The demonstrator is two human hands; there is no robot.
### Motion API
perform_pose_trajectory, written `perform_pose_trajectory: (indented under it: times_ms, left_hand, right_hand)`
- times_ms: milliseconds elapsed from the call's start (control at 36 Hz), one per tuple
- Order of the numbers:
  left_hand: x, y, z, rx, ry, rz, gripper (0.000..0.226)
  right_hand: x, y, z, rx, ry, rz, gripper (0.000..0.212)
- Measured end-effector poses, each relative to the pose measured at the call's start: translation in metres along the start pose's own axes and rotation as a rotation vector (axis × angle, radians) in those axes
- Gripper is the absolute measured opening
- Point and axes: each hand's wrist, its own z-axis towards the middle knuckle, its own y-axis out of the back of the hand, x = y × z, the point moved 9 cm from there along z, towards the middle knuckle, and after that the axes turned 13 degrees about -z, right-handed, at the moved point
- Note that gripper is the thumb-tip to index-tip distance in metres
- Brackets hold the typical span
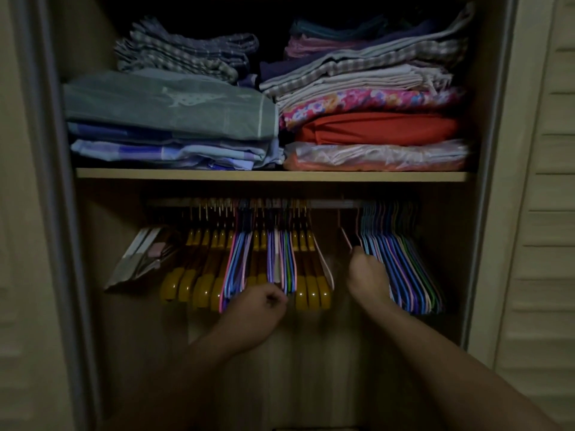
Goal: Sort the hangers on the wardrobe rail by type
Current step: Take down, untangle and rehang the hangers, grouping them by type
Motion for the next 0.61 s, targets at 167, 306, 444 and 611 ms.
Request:
perform_pose_trajectory:
  times_ms: [167,306,444,611]
  left_hand:
    - [-0.002,-0.001,-0.007,0.034,-0.026,-0.008,0.016]
    - [-0.003,0.000,-0.010,0.036,-0.018,-0.017,0.015]
    - [0.001,-0.002,-0.010,0.023,-0.031,-0.034,0.015]
    - [0.028,-0.002,-0.017,0.026,0.015,-0.069,0.023]
  right_hand:
    - [0.002,0.011,-0.001,-0.007,0.026,-0.027,0.031]
    - [0.011,0.038,0.018,-0.060,0.061,-0.064,0.029]
    - [0.024,0.055,0.049,0.014,0.045,-0.124,0.022]
    - [0.031,0.032,0.047,0.181,0.066,-0.179,0.017]
